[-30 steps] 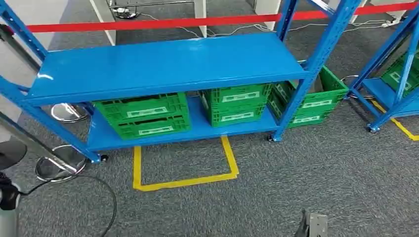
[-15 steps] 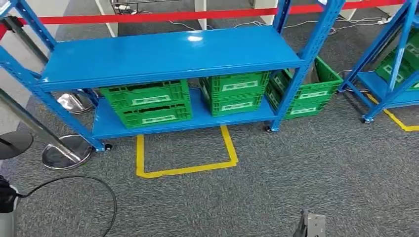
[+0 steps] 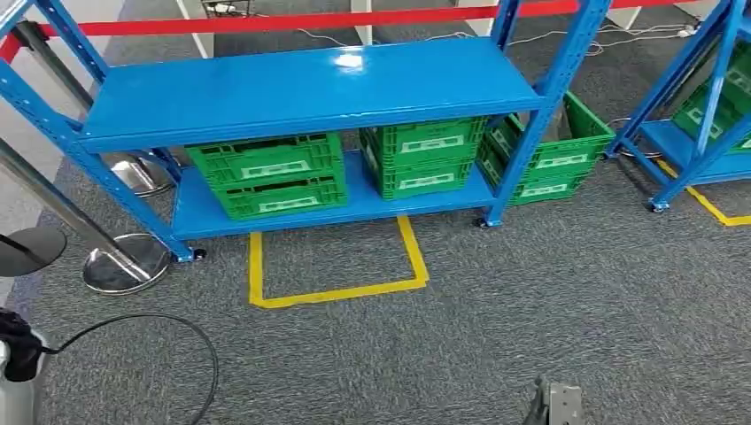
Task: Take the parts from the cabinet and place them on the table.
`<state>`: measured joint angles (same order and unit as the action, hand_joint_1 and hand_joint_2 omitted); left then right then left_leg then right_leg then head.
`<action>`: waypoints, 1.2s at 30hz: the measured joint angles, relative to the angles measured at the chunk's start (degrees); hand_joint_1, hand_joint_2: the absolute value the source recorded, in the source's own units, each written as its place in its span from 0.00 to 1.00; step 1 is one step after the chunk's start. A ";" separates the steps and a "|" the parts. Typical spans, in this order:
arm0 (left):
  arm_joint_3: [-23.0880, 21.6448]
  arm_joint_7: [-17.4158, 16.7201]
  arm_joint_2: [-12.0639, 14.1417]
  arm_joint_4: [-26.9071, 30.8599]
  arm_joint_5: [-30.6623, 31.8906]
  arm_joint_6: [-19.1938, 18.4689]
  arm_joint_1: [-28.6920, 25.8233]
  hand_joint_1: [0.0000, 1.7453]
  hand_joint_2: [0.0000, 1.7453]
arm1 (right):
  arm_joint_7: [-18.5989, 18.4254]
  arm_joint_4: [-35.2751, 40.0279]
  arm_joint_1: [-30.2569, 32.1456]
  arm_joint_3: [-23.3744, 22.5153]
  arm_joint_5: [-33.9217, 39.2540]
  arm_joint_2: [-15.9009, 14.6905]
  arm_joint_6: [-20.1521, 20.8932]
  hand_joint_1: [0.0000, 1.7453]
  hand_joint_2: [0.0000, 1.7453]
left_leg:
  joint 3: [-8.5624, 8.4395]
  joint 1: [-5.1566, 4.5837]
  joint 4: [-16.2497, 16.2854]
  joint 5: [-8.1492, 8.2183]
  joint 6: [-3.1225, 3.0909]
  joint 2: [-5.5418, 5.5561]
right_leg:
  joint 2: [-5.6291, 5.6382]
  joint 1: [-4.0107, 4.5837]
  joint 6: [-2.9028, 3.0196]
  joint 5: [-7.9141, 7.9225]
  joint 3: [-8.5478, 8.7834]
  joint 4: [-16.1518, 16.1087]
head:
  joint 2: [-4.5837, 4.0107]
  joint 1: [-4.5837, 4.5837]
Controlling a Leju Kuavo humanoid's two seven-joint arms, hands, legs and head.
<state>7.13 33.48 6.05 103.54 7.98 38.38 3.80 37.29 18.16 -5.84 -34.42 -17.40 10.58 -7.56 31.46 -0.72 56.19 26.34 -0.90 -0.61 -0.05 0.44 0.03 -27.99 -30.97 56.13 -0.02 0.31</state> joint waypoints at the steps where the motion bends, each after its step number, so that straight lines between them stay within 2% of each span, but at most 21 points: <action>1: -0.24 0.02 0.18 0.02 -0.04 -0.20 0.07 1.00 1.00 | 0.00 0.00 -0.02 0.00 0.02 0.02 -0.02 0.00 0.00 | 0.17 -0.12 0.23 0.37 0.28 0.04 | -0.06 -0.47 0.60 0.41 0.18 -0.49 | 0.00 -0.05; 3: -0.61 0.04 0.63 0.02 0.00 -0.61 0.20 1.00 1.00 | 0.00 0.00 -0.23 0.00 0.07 0.02 0.13 0.00 0.00 | 1.93 0.24 4.60 3.70 1.09 0.31 | -0.06 -0.52 1.13 0.65 0.11 -0.60 | 0.00 0.41; 5: -0.79 0.04 0.72 0.00 0.15 -0.81 0.04 1.00 1.00 | 0.00 0.00 -0.11 0.00 0.26 0.02 0.57 0.00 0.00 | 6.10 0.70 14.22 8.00 1.67 0.31 | -0.05 -0.43 1.13 0.65 0.01 -0.59 | 0.00 0.35; 7: -1.05 0.04 0.85 0.00 0.61 -1.03 -0.20 1.00 1.00 | -0.09 0.00 0.03 -0.02 0.88 0.02 1.58 0.00 0.00 | 8.19 1.06 18.76 8.65 2.00 0.31 | 0.10 -0.43 1.13 0.65 -0.06 -0.52 | 0.00 0.33; 8: -1.25 0.02 0.90 0.00 0.75 -1.10 -0.19 1.00 1.00 | -0.13 -0.02 0.04 -0.05 1.09 0.02 2.03 0.00 0.00 | 7.27 1.27 16.91 6.92 2.11 0.32 | 0.68 -0.46 1.11 0.65 -0.05 -0.44 | 0.00 0.33; 10: -1.60 -0.07 1.22 0.00 0.96 -1.71 -0.17 1.00 1.00 | -0.20 -0.02 -0.12 -0.05 1.31 0.02 2.58 0.00 0.00 | 2.53 1.69 7.00 1.41 2.15 0.93 | 1.28 -0.59 0.94 0.58 -0.02 -0.14 | 0.00 0.35; 11: -1.66 -0.13 1.40 0.00 1.03 -1.88 -0.13 1.00 1.00 | -0.20 -0.02 -0.18 -0.05 1.40 0.02 2.69 0.00 0.00 | 0.57 1.93 2.50 -0.19 2.11 2.55 | 1.74 -0.66 0.73 0.50 -0.11 0.03 | 0.00 0.35; 12: -1.75 -0.22 1.51 0.00 1.03 -1.99 -0.16 1.00 1.00 | -0.22 -0.02 -0.32 -0.05 1.49 0.02 2.84 0.00 0.00 | -0.11 1.87 1.78 0.55 2.03 3.73 | 2.10 -0.36 0.29 0.51 -0.56 0.37 | 0.00 0.35; 16: -2.21 -0.33 1.75 0.02 1.07 -2.03 0.08 1.00 1.00 | -0.26 -0.13 0.07 -0.05 1.57 0.00 2.93 0.00 0.00 | 0.27 1.78 0.69 0.54 0.86 2.04 | 3.81 -0.74 -1.32 1.27 -1.87 0.34 | 0.00 0.24; 17: -2.32 -0.37 1.75 0.02 1.07 -2.10 0.31 1.00 1.00 | -0.28 -0.15 0.13 -0.07 1.60 0.00 2.97 0.00 0.00 | 0.18 1.82 0.31 0.28 0.46 1.26 | 2.59 -0.81 -1.39 0.27 -2.67 1.14 | 0.00 0.22; 18: -2.45 -0.61 1.75 0.02 1.20 -2.47 0.42 1.00 1.00 | -0.31 -0.15 0.02 -0.07 1.62 0.00 2.97 0.00 0.00 | 0.26 1.72 0.28 0.19 0.15 0.94 | 1.42 -0.73 -1.50 -1.56 -3.85 3.58 | 0.00 -0.06; 20: -2.56 -1.38 2.01 0.00 1.64 -3.08 0.48 1.00 1.00 | -0.37 -0.17 -0.12 -0.11 1.71 0.00 2.97 0.00 0.00 | 0.48 1.46 0.31 0.17 -0.25 -0.30 | 0.68 -0.79 -1.71 -6.01 -8.47 13.60 | 0.00 0.00; 22: -2.95 -1.90 2.14 0.00 2.23 -3.87 0.79 1.00 1.00 | -0.42 -0.20 0.13 -0.18 1.79 0.00 2.97 0.00 0.00 | 0.54 1.31 0.32 0.16 -0.39 -1.27 | 0.62 -0.79 -1.92 -7.20 -11.14 19.24 | 0.00 -0.02; 23: -3.22 -2.21 2.19 0.00 2.36 -4.27 1.10 1.00 1.00 | -0.44 -0.24 0.18 -0.22 1.88 0.00 2.93 0.00 0.00 | 0.52 1.28 0.34 0.16 -0.39 -1.69 | 0.57 -0.79 -1.90 -5.94 -10.49 18.10 | 0.00 -0.05; 25: -3.69 -2.62 2.23 0.00 2.87 -5.07 1.91 1.00 1.00 | -0.44 -0.24 0.05 -0.24 2.10 -0.02 2.78 0.00 0.00 | 0.47 1.26 0.47 0.21 -0.35 -2.60 | -0.38 -0.76 -1.61 -1.28 -6.06 9.45 | 0.00 -0.04; 26: -3.87 -2.82 2.29 0.00 3.00 -5.27 2.40 1.00 1.00 | -0.44 -0.24 -0.10 -0.24 2.12 -0.09 2.71 0.00 0.00 | 0.40 1.23 0.59 0.34 -0.18 -3.07 | -2.15 -0.67 -1.36 0.84 -3.11 3.88 | 0.00 -0.05; 27: -4.05 -2.95 2.38 0.00 3.19 -5.62 2.78 1.00 1.00 | -0.44 -0.24 -0.32 -0.24 2.19 -0.11 2.67 0.00 0.00 | 0.47 0.77 0.80 0.53 0.11 -3.39 | -4.45 -0.13 -1.40 0.40 -2.03 1.47 | 0.00 -0.07; 31: -4.77 -4.35 3.04 -0.02 3.65 -7.55 4.45 1.00 1.00 | -0.44 -0.24 -0.38 -0.77 2.62 -0.26 2.51 0.00 0.00 | 0.67 0.58 1.23 0.49 0.84 -5.57 | -2.23 -0.05 -0.02 0.73 -2.02 0.98 | 0.00 0.15; 33: -5.09 -5.27 3.65 -0.02 3.41 -9.41 5.18 1.00 1.00 | -0.44 -0.22 -0.46 -1.12 2.71 -0.28 2.47 0.00 0.00 | 1.50 1.10 3.62 2.97 1.62 -1.95 | -1.08 -0.54 0.79 1.22 -2.01 0.77 | 0.00 0.35; 34: -5.18 -5.59 4.06 -0.02 3.24 -10.50 5.47 1.00 1.00 | -0.44 -0.22 -0.59 -1.20 2.73 -0.33 2.51 0.00 0.00 | 3.08 1.18 7.71 5.35 1.80 -0.73 | -0.50 -0.55 1.03 1.31 -2.05 0.77 | 0.00 0.37; 36: -5.34 -6.03 4.63 -0.07 3.08 -12.20 5.87 1.00 1.00 | -0.44 -0.24 -0.59 -1.29 2.71 -0.33 2.60 0.00 0.00 | 7.14 1.23 17.20 9.26 2.01 -0.04 | 0.90 -0.46 1.17 1.41 -2.11 0.79 | 0.00 0.39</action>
<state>1.79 27.45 10.69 103.47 11.06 26.18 9.68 36.85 17.92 -6.44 -35.71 -14.69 10.25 -4.96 38.61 0.51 73.39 35.59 1.11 -0.65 0.86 -0.02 1.20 -26.59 -33.09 56.92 -0.02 0.70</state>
